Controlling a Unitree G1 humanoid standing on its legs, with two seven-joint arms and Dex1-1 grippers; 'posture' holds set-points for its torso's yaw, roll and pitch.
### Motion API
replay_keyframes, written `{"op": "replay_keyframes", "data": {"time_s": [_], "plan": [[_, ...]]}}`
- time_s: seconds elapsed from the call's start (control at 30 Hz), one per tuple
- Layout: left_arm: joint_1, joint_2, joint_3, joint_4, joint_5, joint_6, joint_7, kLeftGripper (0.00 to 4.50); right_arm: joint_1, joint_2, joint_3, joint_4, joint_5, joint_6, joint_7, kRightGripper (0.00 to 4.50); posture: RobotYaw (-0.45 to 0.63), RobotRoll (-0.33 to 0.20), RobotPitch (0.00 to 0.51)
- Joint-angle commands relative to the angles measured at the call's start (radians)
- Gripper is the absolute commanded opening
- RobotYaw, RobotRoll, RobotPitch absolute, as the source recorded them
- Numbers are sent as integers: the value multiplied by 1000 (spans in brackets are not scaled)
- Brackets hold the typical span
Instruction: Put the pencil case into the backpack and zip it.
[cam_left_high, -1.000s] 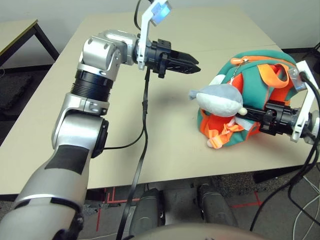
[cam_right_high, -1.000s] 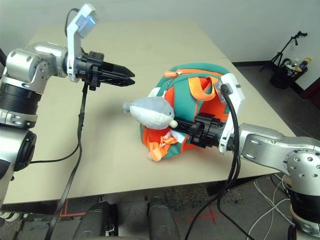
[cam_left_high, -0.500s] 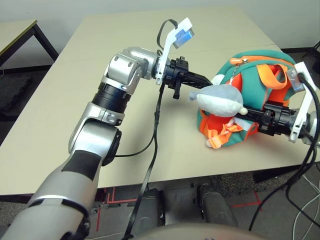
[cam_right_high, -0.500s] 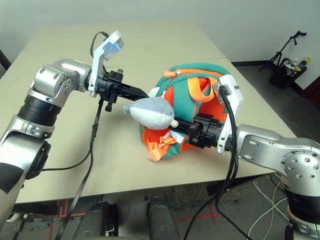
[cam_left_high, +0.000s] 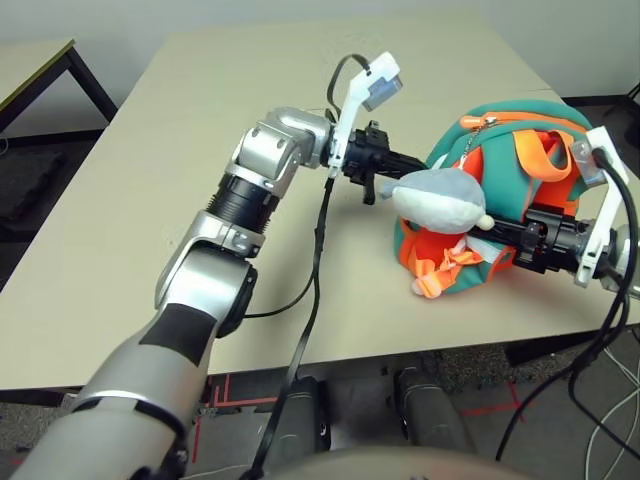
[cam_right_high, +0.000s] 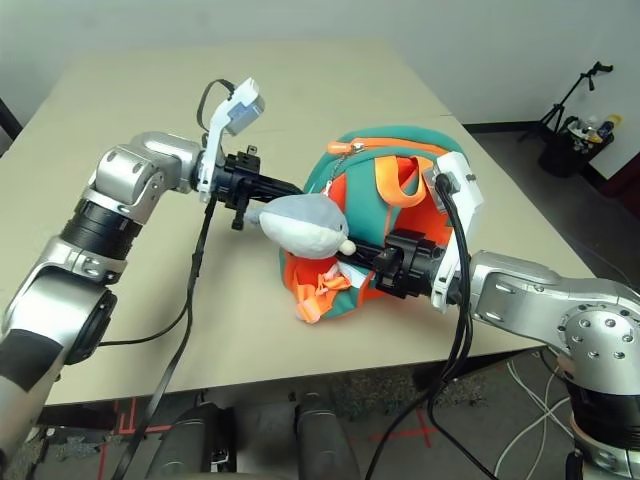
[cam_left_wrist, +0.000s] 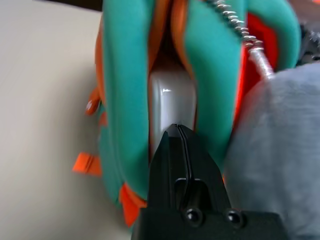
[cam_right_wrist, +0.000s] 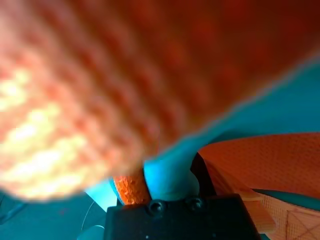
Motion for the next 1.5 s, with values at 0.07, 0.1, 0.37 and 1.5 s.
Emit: {"op": "replay_keyframes", "data": {"time_s": [0.07, 0.1, 0.37, 1.5], "plan": [[13, -64, -15, 26, 30, -28, 42, 0, -16, 11, 28, -17, 9, 12, 12, 162, -102, 0, 92], [13, -57, -11, 17, 34, -32, 40, 0, -17, 11, 29, -14, 7, 14, 15, 162, -102, 0, 92], [28, 244, 35, -242, 37, -60, -68, 427, -38, 11, 33, 18, -27, 32, 52, 162, -43, 0, 76], [47, 218, 1, -362, 28, -108, -55, 1559, -66, 93, 23, 27, -109, 76, 81, 162, -61, 0, 59]]}}
